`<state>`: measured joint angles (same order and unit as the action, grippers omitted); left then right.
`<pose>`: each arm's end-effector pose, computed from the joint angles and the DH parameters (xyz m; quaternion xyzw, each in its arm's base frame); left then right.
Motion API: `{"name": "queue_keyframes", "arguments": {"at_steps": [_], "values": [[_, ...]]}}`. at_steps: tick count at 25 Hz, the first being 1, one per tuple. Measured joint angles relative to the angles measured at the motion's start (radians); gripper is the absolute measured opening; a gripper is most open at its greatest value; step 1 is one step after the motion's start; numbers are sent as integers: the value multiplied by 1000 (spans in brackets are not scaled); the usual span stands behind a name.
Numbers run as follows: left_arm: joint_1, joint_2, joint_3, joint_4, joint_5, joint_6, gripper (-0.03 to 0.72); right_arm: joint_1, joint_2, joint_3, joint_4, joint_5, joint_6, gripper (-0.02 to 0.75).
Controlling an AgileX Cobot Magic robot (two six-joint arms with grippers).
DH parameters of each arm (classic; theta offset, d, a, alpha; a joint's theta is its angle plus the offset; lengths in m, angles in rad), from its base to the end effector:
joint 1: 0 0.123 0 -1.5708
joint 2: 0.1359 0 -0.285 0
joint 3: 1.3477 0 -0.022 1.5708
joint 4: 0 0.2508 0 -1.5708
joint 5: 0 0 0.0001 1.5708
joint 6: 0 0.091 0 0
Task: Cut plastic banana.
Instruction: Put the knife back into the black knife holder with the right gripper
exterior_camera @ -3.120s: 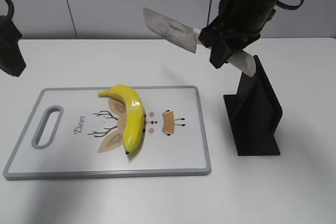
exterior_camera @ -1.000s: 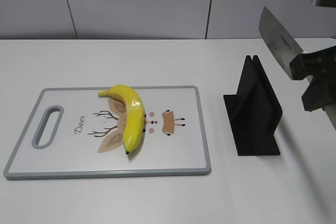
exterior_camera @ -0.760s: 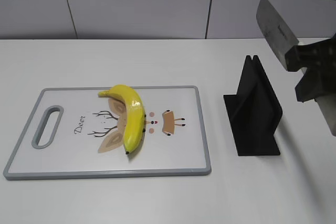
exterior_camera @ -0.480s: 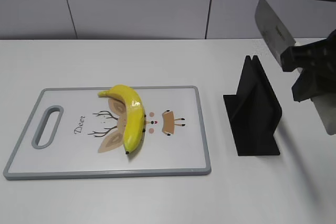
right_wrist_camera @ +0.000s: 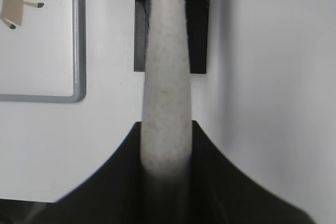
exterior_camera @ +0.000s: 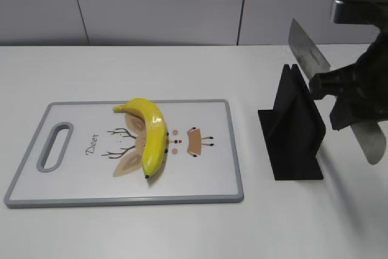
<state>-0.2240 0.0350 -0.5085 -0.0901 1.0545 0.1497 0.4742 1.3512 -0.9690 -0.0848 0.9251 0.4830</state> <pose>-0.0018 -0.0069 0.2805 0.1603 0.8425 -0.0640 0.5103 0.2286 0.1104 0.2699 -0.0149 0.9839 0.0467 0.1721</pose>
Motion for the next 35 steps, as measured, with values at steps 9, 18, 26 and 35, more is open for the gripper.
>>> {"name": "queue_keyframes", "arguments": {"at_steps": [9,18,26,35], "values": [[0,0,0,0,-1,0,528,0,45,46,0,-48,0,158],[0,0,0,0,-2,0,524,0,100,63,0,-87,0,158],[0,0,0,0,-2,0,524,0,105,63,-5,-115,0,168],[0,0,0,0,-5,0,510,0,105,63,-12,-165,0,503]]}}
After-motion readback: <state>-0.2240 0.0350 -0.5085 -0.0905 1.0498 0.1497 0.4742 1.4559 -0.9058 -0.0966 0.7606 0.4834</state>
